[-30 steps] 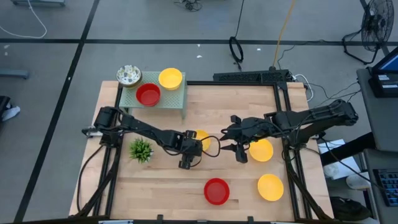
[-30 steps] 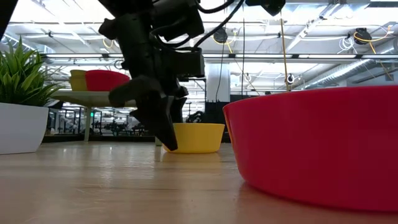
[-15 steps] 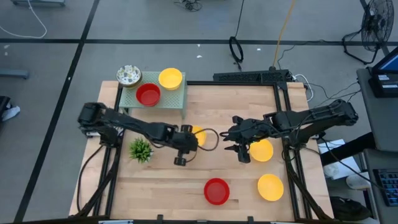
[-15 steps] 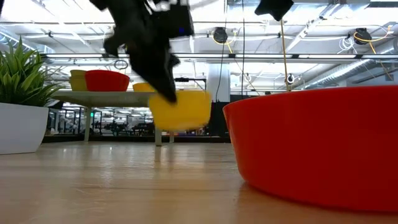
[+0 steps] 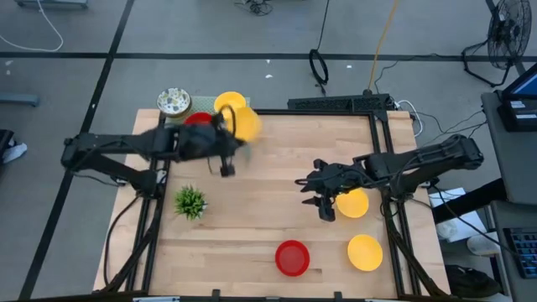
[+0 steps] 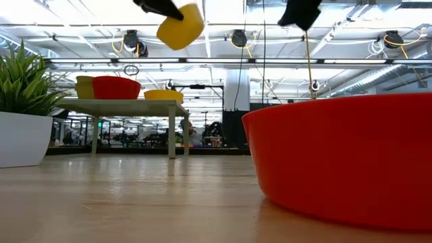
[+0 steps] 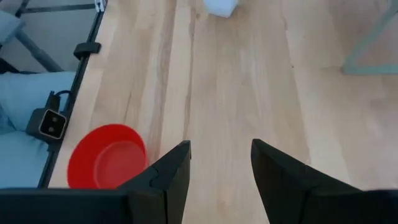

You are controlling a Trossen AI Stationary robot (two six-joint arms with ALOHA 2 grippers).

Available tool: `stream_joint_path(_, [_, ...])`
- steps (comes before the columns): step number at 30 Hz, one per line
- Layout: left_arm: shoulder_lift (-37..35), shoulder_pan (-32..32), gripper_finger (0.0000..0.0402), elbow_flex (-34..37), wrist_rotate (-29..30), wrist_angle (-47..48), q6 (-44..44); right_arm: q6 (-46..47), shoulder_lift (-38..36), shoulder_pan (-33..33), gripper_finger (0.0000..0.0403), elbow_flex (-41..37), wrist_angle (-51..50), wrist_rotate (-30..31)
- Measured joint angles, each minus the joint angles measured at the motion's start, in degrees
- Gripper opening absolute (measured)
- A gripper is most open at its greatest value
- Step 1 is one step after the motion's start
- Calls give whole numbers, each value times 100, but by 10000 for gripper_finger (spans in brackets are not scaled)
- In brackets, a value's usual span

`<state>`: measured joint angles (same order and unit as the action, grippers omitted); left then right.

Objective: Pick & Place Mini bowls
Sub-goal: Stack the yellow bowl on the yellow bowl on the shelf

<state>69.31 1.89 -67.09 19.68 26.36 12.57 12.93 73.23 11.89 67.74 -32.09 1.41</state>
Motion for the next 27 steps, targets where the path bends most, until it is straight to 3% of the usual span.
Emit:
stream_joint_path(8, [202,1778,7,0,-74,369,-118,289,11,-32,160,-952,795,9])
stream_joint_path(14, [633,2769,8,12,-1007,459,-283,291,5,-30,160,-1397,1086,24])
stream_joint_path(27, [1022,3125,19,7,-1091,478,-254,291,7,-27,160,-1790,1428,24])
